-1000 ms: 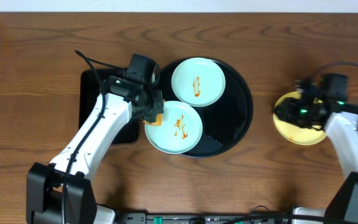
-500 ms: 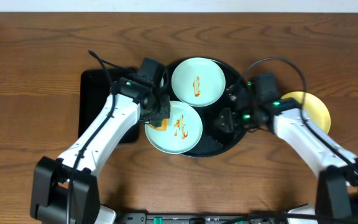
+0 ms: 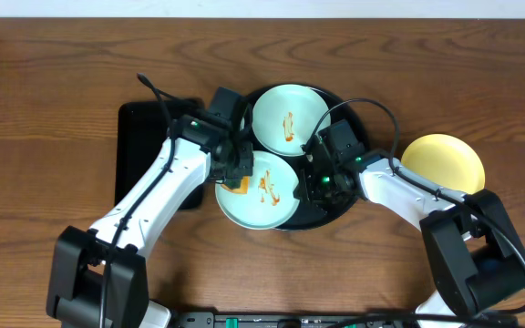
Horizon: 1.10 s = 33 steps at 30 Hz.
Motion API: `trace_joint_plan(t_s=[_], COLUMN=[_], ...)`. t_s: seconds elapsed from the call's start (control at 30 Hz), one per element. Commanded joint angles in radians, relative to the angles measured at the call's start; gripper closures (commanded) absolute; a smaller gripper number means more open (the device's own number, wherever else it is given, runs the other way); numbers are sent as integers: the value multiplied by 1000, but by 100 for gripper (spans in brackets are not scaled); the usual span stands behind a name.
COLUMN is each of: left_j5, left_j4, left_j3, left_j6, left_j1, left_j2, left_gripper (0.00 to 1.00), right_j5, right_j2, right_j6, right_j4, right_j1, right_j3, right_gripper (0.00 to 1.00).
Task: Clean dirty plates on tray and stack at the side
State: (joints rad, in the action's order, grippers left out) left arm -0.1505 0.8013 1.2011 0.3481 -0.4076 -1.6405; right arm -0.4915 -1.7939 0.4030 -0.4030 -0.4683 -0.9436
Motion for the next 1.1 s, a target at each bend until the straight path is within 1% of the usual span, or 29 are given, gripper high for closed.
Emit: trace_joint_plan(t_s=[0.0,0.17,0.37,0.5,0.53,0.7,0.9,1.07], left_j5=[2,2,2,-5,-20,-122,-154,-156], left_j4=[-14,-65,-96,-97,-102,-130,-130,-164], left_j3=[-8,-8,-8,-8,-8,-8,-9,-31], left_j6=[58,212,481,633,653,661,679,734], left_j1=[-23,-67,-107,-124,-126,-127,-127,-150], left_j2=[-7,-7,-7,-7,-7,-7,-7,-8], left_gripper=[92,93,93,93,93,92,93,93], right_j5=[25,41,135,198,201,205,259,259], right_j2=[-4,3,10,14,17,66,151,159], right_j6=[23,23,42,56,56,56,52,53], right_j4=[-1,-7,-44,-69,-69,-69,-69,-90], right_j1=[-6,-3,-3,1,3,12,10,8], right_j3=[-8,-8,-8,-8,-8,-8,-8,-8], right_gripper=[96,99,99,99,99,99,99,99])
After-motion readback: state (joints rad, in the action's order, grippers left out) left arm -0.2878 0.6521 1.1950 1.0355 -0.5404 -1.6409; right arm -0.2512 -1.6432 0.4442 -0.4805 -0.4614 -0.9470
